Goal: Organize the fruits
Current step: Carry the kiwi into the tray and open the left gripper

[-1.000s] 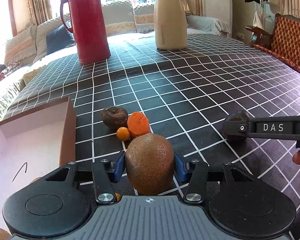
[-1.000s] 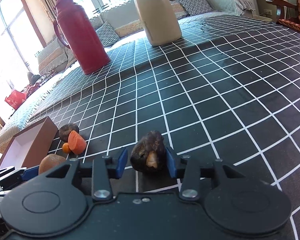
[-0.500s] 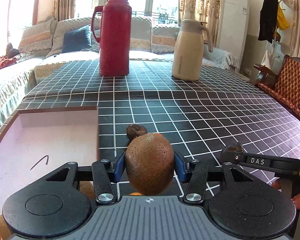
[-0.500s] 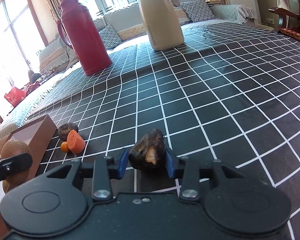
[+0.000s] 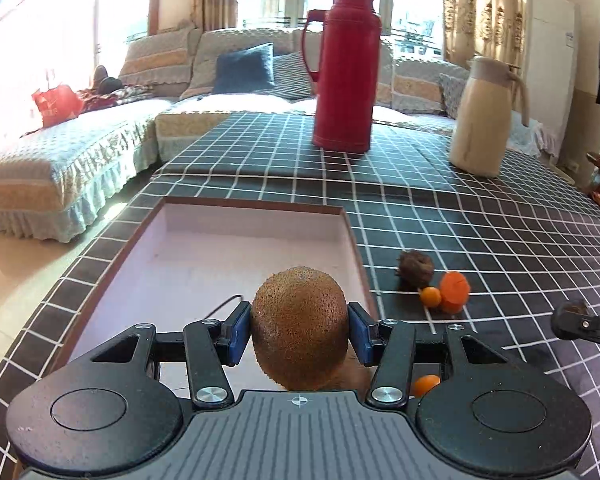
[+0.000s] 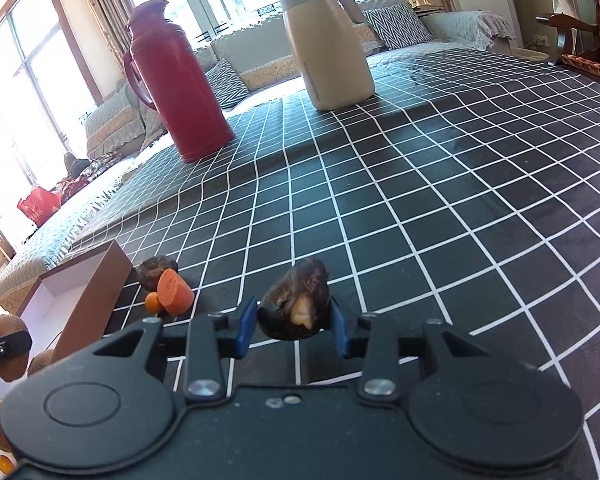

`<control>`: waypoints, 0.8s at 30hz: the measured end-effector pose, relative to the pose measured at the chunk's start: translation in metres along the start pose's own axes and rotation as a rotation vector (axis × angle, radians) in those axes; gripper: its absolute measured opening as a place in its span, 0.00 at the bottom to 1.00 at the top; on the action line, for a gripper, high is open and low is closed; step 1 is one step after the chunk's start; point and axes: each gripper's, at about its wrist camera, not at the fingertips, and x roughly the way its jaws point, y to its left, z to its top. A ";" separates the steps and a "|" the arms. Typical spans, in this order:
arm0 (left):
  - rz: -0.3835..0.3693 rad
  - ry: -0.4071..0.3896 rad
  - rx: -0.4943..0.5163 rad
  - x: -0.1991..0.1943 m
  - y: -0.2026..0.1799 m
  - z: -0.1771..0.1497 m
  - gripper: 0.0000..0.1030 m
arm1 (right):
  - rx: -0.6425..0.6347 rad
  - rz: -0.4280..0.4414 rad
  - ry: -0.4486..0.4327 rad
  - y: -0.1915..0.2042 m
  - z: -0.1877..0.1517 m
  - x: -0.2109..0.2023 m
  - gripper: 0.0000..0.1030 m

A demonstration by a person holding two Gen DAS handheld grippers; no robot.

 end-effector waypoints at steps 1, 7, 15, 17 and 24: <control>0.020 0.008 -0.022 0.003 0.008 0.000 0.49 | -0.002 -0.003 -0.001 0.001 -0.001 0.000 0.36; 0.120 0.061 -0.090 0.017 0.040 -0.004 0.49 | -0.008 -0.004 0.001 0.004 -0.004 -0.001 0.36; 0.202 0.118 -0.118 0.029 0.067 -0.011 0.49 | -0.013 0.000 -0.004 0.010 -0.005 -0.001 0.36; 0.202 0.135 -0.117 0.034 0.068 -0.012 0.50 | -0.014 0.001 -0.007 0.012 -0.005 -0.001 0.36; 0.250 0.075 -0.105 0.023 0.065 -0.011 0.50 | -0.029 0.011 -0.015 0.017 -0.006 -0.004 0.36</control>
